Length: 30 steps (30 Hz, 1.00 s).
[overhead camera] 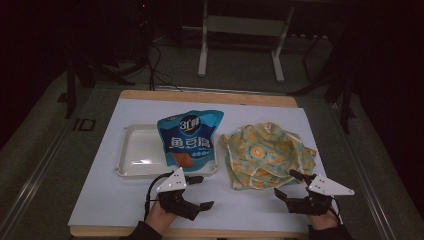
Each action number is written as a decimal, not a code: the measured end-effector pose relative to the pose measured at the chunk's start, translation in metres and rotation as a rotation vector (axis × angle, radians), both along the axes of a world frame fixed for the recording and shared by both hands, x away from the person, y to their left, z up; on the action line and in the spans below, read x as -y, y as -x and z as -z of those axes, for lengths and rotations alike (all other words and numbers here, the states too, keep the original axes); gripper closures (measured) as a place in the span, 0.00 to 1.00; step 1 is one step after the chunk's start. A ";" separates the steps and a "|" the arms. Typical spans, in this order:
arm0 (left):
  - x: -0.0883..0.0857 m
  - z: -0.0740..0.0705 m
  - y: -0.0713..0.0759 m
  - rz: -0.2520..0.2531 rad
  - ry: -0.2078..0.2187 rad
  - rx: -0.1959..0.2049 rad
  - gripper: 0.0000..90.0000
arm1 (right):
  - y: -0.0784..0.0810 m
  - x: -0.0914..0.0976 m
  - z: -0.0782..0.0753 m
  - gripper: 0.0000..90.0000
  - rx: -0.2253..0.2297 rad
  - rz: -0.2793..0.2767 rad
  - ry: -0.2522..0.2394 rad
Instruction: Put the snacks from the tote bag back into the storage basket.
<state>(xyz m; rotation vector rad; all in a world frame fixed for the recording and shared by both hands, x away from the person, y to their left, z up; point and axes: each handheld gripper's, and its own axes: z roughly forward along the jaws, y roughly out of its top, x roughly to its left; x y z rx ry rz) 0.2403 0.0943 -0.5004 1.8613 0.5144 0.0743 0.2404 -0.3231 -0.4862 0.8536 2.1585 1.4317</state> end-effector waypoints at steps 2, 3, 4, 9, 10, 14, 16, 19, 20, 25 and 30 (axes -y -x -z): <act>0.000 0.001 0.000 0.000 0.000 -0.002 0.15 | 0.000 0.003 0.001 0.16 -0.004 0.007 0.002; 0.000 0.002 0.000 0.001 0.000 -0.005 0.15 | 0.001 0.007 0.002 0.16 -0.001 0.017 -0.006; -0.001 0.003 0.000 0.001 -0.001 -0.005 0.15 | 0.002 0.010 0.002 0.16 -0.003 0.022 -0.010; 0.001 0.007 0.001 0.013 -0.010 -0.013 0.15 | 0.005 0.017 0.005 0.16 -0.005 0.049 -0.012; 0.002 0.008 0.001 0.016 -0.013 -0.011 0.15 | 0.005 0.018 0.006 0.16 -0.007 0.053 -0.013; 0.003 0.009 0.002 0.023 -0.015 -0.013 0.15 | 0.005 0.018 0.008 0.16 -0.007 0.058 -0.019; 0.003 0.009 0.003 0.027 -0.013 -0.013 0.15 | 0.005 0.017 0.007 0.16 0.001 0.056 -0.024; 0.003 0.010 0.002 0.026 -0.010 -0.015 0.15 | 0.005 0.016 0.007 0.16 0.007 0.049 -0.027; 0.003 0.010 0.002 0.026 -0.009 -0.017 0.15 | 0.005 0.015 0.007 0.16 0.006 0.047 -0.028; 0.002 0.011 0.001 0.025 -0.007 -0.019 0.15 | 0.005 0.015 0.007 0.16 0.012 0.041 -0.030; 0.001 0.011 0.002 0.021 -0.002 -0.019 0.15 | 0.005 0.015 0.007 0.16 0.038 0.042 -0.019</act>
